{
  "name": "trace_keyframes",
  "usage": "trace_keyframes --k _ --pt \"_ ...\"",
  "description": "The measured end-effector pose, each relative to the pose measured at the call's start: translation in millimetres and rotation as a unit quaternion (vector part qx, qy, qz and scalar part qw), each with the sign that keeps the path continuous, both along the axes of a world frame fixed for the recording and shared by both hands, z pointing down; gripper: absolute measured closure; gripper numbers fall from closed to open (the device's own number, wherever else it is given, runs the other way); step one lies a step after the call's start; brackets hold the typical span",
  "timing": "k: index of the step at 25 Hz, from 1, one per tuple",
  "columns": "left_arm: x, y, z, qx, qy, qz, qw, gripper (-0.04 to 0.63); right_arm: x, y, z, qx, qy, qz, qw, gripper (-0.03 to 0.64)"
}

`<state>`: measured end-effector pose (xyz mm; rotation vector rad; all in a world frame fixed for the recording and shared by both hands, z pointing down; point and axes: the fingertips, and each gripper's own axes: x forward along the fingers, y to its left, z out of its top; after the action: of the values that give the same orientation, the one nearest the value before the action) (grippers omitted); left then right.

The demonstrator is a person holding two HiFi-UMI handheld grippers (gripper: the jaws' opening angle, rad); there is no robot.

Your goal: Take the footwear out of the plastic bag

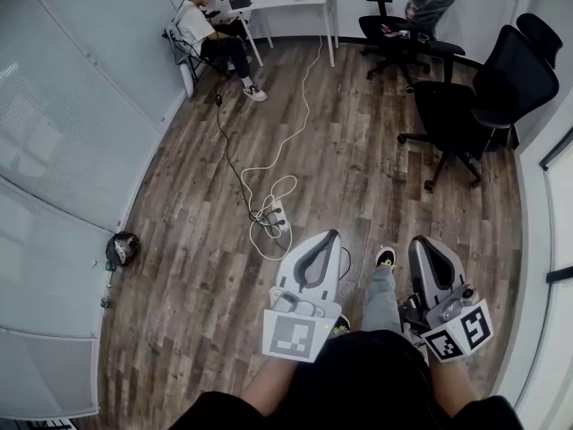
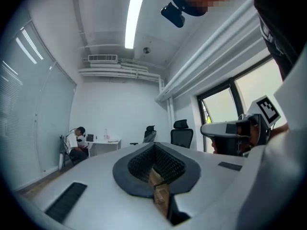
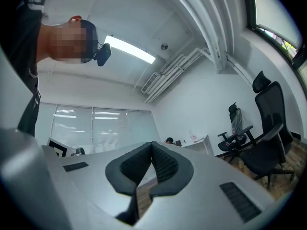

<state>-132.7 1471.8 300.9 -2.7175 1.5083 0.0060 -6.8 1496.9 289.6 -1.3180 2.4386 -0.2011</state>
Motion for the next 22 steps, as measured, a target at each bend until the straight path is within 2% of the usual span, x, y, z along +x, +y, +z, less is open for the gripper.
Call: trace_keyframes --k 6,10,13,22 --pt "28 -80 8 -0.024 0.008 -0.002 0.9997 0.572 30 -82 2 0.010 0.027 -0.005 1.000 0.600" --pt "59 -146 15 -0.040 0.001 0.015 0.9991 0.572 70 -154 6 0.004 0.022 0.004 1.000 0.600" --pt "90 -195 8 -0.033 0.020 0.042 0.9984 0.572 106 -206 -1 0.007 0.013 0.014 1.000 0.599" --pt "162 -303 5 -0.043 0.010 0.040 0.9982 0.572 188 -314 -7 0.010 -0.003 0.012 1.000 0.600"
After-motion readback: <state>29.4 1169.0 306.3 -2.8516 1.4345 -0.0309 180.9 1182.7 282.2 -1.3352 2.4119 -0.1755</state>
